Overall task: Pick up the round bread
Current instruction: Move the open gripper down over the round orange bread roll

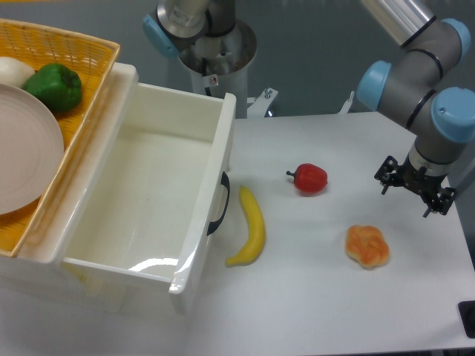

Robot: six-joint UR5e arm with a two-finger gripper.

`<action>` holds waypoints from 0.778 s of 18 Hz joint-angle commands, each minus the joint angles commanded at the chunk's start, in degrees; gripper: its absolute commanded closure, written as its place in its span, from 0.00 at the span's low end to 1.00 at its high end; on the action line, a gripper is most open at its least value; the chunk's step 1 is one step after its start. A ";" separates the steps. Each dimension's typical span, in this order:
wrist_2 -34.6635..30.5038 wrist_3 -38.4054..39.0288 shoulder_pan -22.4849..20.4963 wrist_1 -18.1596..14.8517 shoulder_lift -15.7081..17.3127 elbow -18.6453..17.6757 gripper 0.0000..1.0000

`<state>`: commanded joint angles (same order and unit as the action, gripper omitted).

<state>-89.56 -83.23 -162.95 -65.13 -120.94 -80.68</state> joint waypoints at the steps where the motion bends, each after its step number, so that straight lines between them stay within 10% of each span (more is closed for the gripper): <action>1: -0.09 0.00 0.00 0.00 0.00 0.00 0.00; 14: 1.41 6.48 0.70 5.27 -0.35 -6.41 0.00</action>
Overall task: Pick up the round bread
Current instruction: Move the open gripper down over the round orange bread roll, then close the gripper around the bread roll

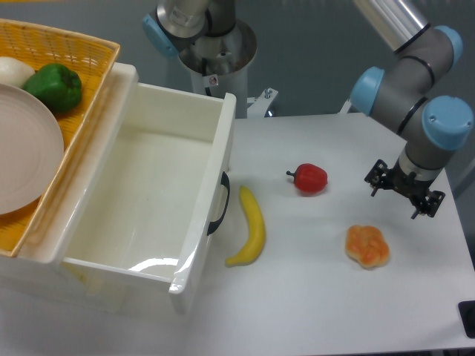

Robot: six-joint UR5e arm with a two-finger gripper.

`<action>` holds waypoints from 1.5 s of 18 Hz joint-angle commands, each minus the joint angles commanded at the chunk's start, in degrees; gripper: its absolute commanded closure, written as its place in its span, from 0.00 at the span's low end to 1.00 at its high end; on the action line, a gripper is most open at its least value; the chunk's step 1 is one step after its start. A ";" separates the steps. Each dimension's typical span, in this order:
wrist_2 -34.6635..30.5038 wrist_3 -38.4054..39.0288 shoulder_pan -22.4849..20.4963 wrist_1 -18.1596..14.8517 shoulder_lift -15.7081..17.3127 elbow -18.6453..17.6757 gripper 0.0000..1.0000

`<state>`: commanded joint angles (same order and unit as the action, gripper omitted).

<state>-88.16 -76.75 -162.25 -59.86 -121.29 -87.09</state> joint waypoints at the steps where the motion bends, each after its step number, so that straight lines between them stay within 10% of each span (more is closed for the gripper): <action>1: 0.00 2.28 0.35 0.09 -0.17 -0.09 0.00; 8: 2.73 18.54 2.36 1.14 -3.33 0.95 0.00; 19: 2.64 19.45 4.22 2.64 -5.80 1.57 0.02; 23: 2.55 20.58 4.22 2.64 -5.54 1.66 1.00; 27: 2.64 21.64 4.04 2.56 -5.27 2.10 1.00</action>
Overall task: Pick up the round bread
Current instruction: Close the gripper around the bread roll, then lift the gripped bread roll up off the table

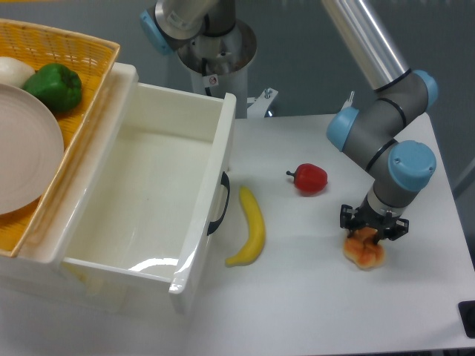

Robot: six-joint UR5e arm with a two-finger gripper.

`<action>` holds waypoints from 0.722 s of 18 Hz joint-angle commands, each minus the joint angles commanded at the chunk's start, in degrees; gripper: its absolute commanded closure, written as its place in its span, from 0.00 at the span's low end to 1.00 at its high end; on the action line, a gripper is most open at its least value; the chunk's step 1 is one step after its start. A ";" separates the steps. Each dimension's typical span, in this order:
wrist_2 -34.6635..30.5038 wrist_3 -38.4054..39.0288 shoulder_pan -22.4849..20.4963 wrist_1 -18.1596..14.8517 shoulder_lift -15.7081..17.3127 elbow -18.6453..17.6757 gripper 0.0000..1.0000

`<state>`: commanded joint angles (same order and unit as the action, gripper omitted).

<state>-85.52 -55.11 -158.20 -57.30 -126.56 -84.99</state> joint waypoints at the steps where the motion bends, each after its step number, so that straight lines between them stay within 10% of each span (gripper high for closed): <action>1: 0.00 -0.09 0.00 0.00 0.00 0.09 1.00; 8: -0.53 -1.57 -0.53 -0.96 1.14 3.51 1.00; 13: -7.29 -17.21 -0.97 -11.93 1.67 10.27 1.00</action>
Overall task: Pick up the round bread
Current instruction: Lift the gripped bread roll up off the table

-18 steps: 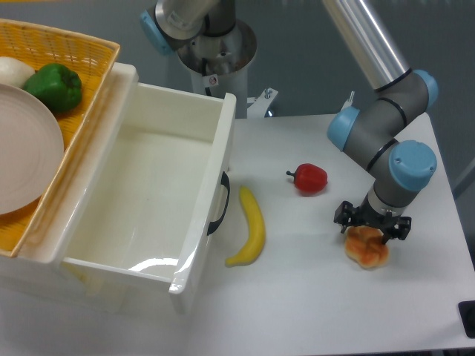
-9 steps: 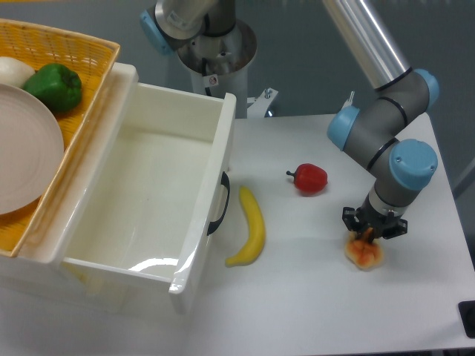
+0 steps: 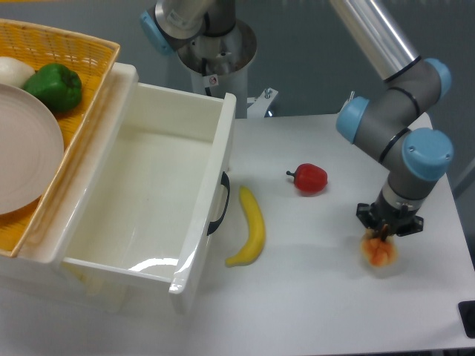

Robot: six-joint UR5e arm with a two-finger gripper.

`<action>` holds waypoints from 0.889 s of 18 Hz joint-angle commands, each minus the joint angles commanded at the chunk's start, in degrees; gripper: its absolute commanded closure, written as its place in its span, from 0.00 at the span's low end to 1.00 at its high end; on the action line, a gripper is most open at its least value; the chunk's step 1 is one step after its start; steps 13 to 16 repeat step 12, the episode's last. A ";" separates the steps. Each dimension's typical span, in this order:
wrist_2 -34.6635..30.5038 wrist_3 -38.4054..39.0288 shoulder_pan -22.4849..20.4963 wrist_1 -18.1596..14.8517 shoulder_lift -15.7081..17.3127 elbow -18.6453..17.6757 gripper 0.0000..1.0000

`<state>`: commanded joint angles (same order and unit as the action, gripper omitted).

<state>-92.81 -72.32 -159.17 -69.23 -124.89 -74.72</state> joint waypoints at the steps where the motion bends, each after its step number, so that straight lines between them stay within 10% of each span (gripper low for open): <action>1: -0.01 -0.97 -0.35 -2.46 -0.09 1.58 1.00; 16: 0.35 -12.05 -2.29 -6.97 0.70 5.55 1.00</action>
